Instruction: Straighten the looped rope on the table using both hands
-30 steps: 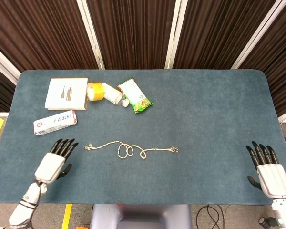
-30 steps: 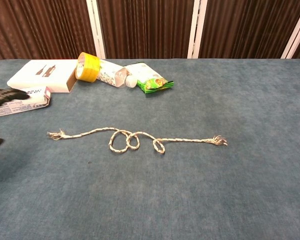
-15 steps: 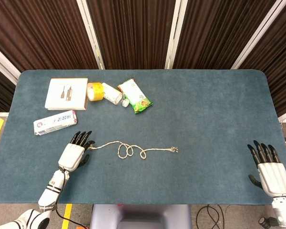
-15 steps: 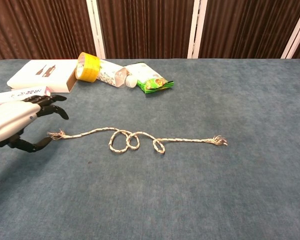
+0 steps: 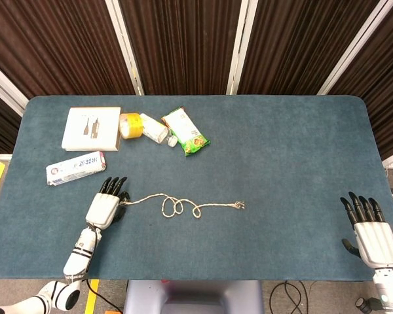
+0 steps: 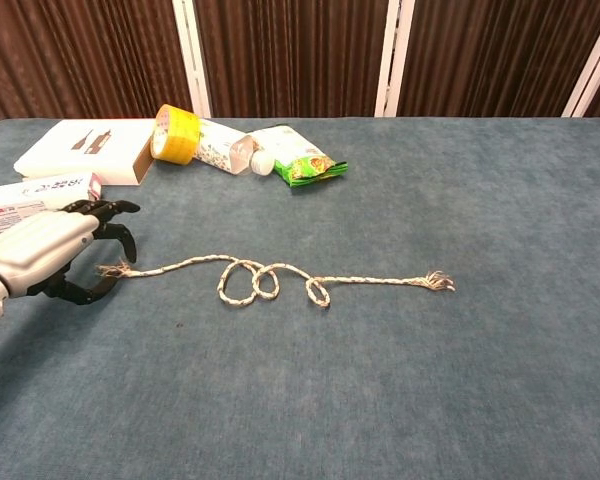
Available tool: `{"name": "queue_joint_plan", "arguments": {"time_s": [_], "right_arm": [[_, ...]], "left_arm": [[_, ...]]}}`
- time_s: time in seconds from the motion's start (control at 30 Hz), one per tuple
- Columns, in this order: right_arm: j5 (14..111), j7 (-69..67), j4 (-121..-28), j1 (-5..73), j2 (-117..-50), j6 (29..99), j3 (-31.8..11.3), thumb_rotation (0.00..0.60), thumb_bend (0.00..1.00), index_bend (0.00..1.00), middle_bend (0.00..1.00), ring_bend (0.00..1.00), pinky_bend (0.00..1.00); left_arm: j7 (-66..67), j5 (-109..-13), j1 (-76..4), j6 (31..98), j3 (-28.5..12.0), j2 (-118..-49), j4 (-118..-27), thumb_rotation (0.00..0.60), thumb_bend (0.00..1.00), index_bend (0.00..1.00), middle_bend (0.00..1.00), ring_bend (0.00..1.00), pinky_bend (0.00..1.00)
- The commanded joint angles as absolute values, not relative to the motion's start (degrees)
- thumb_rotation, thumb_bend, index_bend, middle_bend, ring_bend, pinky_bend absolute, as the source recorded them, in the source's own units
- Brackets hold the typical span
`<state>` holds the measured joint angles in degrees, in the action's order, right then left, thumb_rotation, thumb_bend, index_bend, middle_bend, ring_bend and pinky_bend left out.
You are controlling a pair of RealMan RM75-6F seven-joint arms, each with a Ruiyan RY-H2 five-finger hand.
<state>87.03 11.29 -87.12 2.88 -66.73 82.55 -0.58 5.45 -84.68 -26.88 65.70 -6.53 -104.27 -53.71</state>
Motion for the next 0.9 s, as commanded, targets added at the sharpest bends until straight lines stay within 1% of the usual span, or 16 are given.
{"name": "queue_joint_plan", "arguments": {"time_s": [0.03,0.53,0.9], "right_arm": [[86.96,11.41,-87.15,2.92,-66.78,82.46,-0.58,0.600,0.28,0.00,0.00,0.00,0.00],[86.59,11.43,-87.15,2.94,-66.72,82.47,-0.68,0.600,0.28,0.00,0.00,0.00,0.00],[86.39,11.59,-87.15,2.89,-66.77,82.58,-0.74,0.600,0.28,0.00,0.00,0.00,0.00]], "left_arm": [[4.84,-84.62,-27.29,66.01,-6.37,-105.20,-52.41,0.600,0.44,0.45,0.07,0.00,0.06],[4.07,-83.94,-28.95,65.83,-6.14,-108.39,-47.02,0.600,0.44,0.54,0.12,0.00,0.08],[3.47,-83.69,-29.40,65.81,-5.70,-109.05,-45.12,0.600,0.44,0.55,0.12,0.00,0.08]]}}
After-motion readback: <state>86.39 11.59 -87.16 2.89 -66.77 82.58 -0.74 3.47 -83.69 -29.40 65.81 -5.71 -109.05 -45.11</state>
